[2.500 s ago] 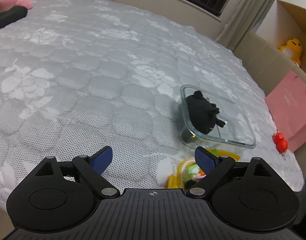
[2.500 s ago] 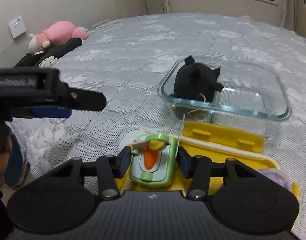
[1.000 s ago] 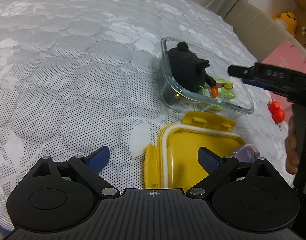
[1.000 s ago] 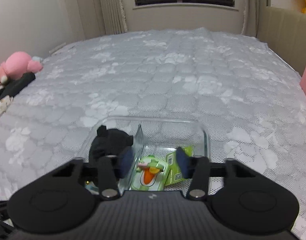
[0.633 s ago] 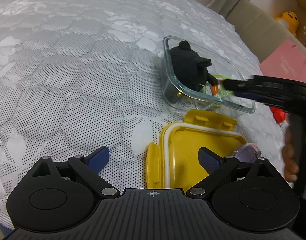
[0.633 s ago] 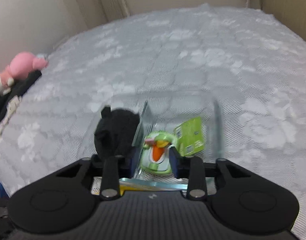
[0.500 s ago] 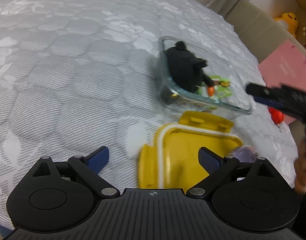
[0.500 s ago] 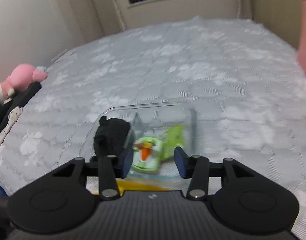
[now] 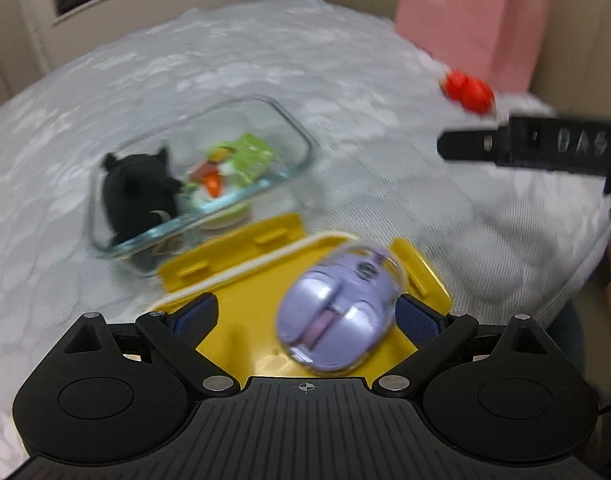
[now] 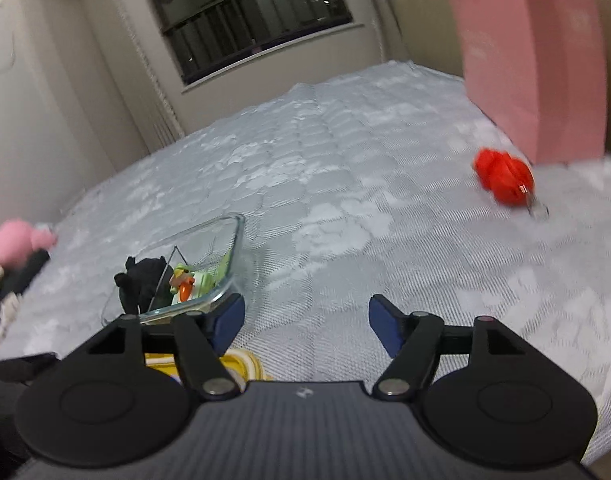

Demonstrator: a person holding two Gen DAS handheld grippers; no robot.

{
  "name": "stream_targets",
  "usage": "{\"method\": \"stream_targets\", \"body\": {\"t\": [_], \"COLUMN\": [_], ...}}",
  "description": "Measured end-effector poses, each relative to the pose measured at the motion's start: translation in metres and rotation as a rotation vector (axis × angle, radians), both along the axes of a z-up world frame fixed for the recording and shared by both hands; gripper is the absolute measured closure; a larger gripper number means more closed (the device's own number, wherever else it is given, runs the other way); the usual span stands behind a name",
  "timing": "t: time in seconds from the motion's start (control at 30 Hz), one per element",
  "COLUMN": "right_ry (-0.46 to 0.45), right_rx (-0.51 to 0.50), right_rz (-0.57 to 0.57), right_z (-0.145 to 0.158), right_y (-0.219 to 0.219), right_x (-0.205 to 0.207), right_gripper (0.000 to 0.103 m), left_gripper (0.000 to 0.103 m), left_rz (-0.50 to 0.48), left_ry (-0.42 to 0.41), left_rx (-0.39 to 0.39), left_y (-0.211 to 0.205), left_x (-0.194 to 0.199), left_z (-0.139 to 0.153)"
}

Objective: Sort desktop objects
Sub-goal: 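Hold the lilac mouse with the left gripper while the right tool approaches it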

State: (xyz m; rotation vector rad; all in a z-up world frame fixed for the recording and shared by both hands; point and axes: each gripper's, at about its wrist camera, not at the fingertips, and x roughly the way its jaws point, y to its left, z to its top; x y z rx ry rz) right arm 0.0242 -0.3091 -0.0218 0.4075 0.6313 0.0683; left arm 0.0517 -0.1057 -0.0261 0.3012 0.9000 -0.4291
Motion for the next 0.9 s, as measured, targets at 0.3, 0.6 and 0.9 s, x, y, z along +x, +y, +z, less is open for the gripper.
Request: {"method": "stream_targets", "body": {"t": [0.3, 0.6, 0.9], "right_ry": [0.031, 0.035, 0.049], "right_rx": [0.13, 0.142, 0.192], "right_rz": [-0.009, 0.004, 0.063], "right_z": [-0.025, -0.03, -0.03], "right_y": [-0.024, -0.021, -0.011], "right_x": [-0.005, -0.009, -0.007], "right_gripper": [0.028, 0.025, 0.025], "left_gripper": [0.008, 0.025, 0.029], "left_rz": [-0.031, 0.012, 0.057], "left_ry": [0.025, 0.108, 0.134], "left_rx": [0.101, -0.019, -0.153], "left_y": [-0.024, -0.007, 0.019], "left_x": [0.001, 0.015, 0.022], "left_z": [-0.019, -0.013, -0.002]}}
